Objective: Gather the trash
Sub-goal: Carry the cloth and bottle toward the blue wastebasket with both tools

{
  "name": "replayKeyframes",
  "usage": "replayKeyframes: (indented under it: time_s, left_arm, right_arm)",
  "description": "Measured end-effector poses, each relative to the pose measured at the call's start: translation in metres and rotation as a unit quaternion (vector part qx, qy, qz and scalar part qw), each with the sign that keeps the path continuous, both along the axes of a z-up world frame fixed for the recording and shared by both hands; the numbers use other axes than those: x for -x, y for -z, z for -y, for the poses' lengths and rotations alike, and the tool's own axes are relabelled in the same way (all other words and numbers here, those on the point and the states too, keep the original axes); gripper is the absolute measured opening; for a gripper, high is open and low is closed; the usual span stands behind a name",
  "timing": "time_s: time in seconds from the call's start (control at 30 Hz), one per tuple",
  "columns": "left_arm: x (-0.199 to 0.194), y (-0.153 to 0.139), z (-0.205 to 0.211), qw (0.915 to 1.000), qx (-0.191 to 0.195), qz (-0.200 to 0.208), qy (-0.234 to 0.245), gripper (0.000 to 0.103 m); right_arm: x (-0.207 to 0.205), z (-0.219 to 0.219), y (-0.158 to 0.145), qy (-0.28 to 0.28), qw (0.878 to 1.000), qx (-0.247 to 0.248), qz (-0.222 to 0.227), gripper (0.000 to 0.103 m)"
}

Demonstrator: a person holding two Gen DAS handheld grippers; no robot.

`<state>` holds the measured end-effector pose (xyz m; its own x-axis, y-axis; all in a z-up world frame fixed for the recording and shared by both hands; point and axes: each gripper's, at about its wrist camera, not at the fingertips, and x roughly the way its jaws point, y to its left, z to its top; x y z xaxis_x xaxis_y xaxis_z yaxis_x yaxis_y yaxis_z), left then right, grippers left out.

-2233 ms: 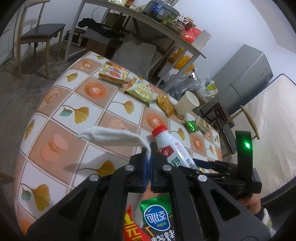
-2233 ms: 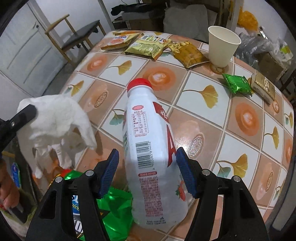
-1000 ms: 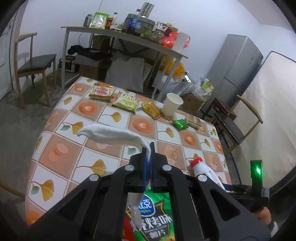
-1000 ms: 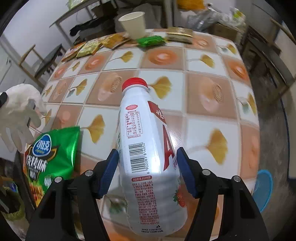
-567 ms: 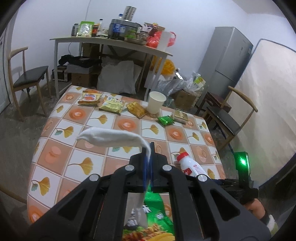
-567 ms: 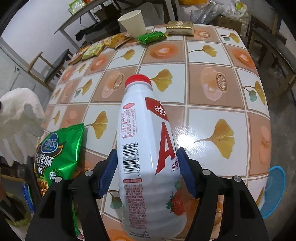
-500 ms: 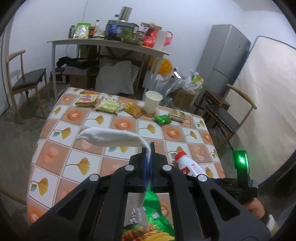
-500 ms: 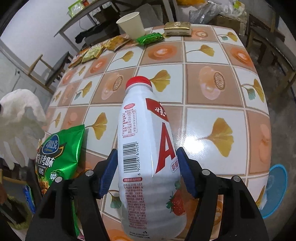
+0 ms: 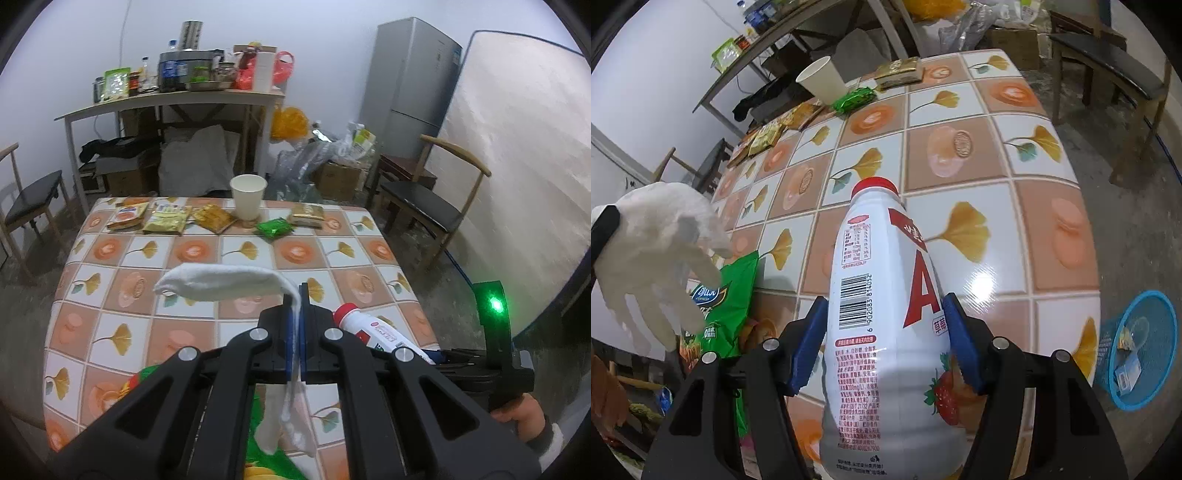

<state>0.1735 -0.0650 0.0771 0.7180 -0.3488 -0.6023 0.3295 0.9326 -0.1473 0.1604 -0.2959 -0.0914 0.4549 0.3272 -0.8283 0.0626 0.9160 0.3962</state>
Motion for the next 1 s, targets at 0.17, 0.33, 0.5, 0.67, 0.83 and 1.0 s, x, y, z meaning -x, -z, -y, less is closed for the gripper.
replayKeyframes:
  time_s: [0.17, 0.33, 0.5, 0.67, 0.83, 1.0]
  left_arm:
    - [0.006, 0.000, 0.018, 0.9998, -0.008, 0.007, 0.014, 0.001]
    - [0.010, -0.001, 0.029, 0.9995, -0.015, 0.014, 0.023, 0.001]
    - [0.014, -0.002, 0.038, 0.9991, -0.022, 0.020, 0.029, 0.001]
    - [0.019, -0.003, 0.046, 0.9988, -0.025, 0.024, 0.035, 0.001]
    - [0.026, -0.005, 0.057, 0.9982, -0.028, 0.029, 0.045, 0.001]
    - [0.033, -0.006, 0.072, 0.9973, -0.026, 0.030, 0.061, 0.001]
  right_arm:
    - [0.014, 0.011, -0.001, 0.013, 1.000, -0.018, 0.005, 0.061]
    - [0.026, 0.020, -0.005, 0.026, 0.999, -0.032, 0.011, 0.061]
    - [0.036, 0.027, -0.008, 0.034, 0.998, -0.042, 0.018, 0.061]
    - [0.046, 0.032, -0.011, 0.039, 0.998, -0.050, 0.026, 0.061]
    - [0.057, 0.043, -0.014, 0.046, 0.996, -0.065, 0.035, 0.061]
    - [0.073, 0.057, -0.017, 0.057, 0.994, -0.081, 0.044, 0.061]
